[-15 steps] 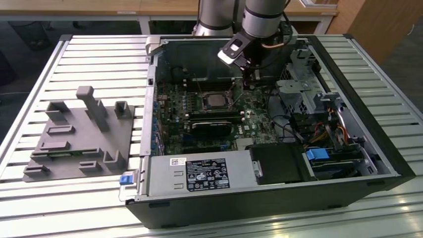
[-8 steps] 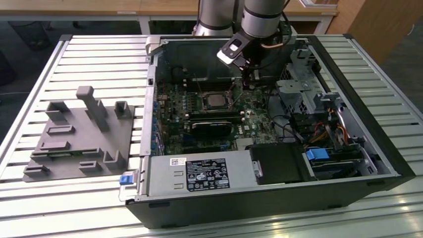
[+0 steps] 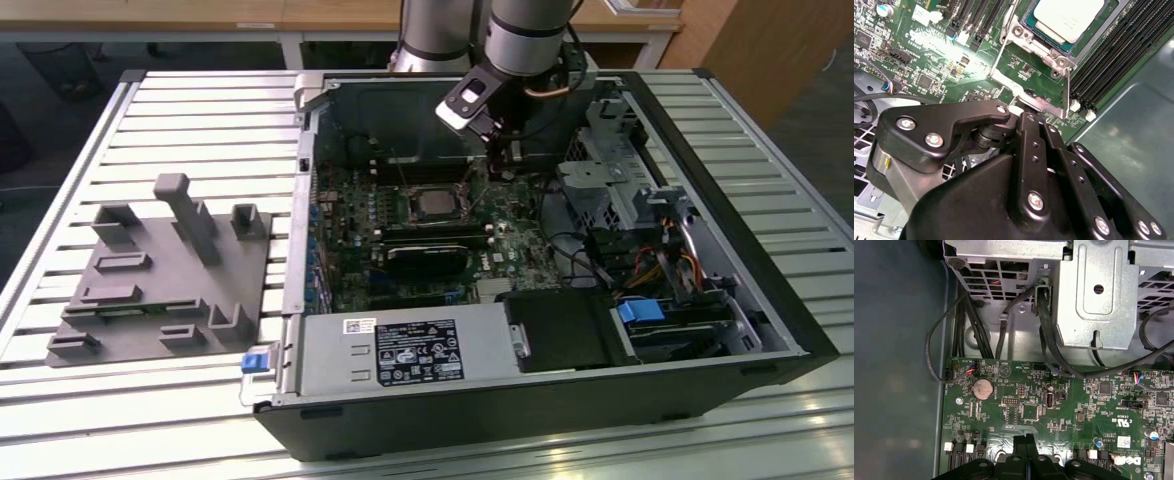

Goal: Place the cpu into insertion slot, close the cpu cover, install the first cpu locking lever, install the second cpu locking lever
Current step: 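Close the cpu cover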

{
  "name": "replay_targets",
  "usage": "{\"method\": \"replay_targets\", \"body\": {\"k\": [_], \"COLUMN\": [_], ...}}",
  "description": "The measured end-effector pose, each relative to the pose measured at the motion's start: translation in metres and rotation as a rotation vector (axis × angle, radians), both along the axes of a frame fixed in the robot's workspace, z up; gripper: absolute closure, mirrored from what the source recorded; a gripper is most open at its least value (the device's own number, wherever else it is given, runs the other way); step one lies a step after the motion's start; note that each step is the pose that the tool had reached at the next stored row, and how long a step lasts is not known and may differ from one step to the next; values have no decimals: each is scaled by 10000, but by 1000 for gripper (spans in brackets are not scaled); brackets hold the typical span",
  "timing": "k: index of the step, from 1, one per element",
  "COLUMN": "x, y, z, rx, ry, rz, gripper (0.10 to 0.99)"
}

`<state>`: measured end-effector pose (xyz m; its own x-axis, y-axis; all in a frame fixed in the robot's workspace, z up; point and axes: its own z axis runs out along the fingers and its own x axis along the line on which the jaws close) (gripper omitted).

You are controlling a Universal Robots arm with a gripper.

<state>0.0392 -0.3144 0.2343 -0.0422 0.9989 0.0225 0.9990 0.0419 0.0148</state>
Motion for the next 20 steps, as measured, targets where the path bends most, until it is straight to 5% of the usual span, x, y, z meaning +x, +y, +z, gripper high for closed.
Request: {"method": "replay_targets", "body": {"k": [20], "x": [-47], "y": [0], "z": [0], "rx": [0], "ry": [0], "rz": [0], "gripper": [980]}}
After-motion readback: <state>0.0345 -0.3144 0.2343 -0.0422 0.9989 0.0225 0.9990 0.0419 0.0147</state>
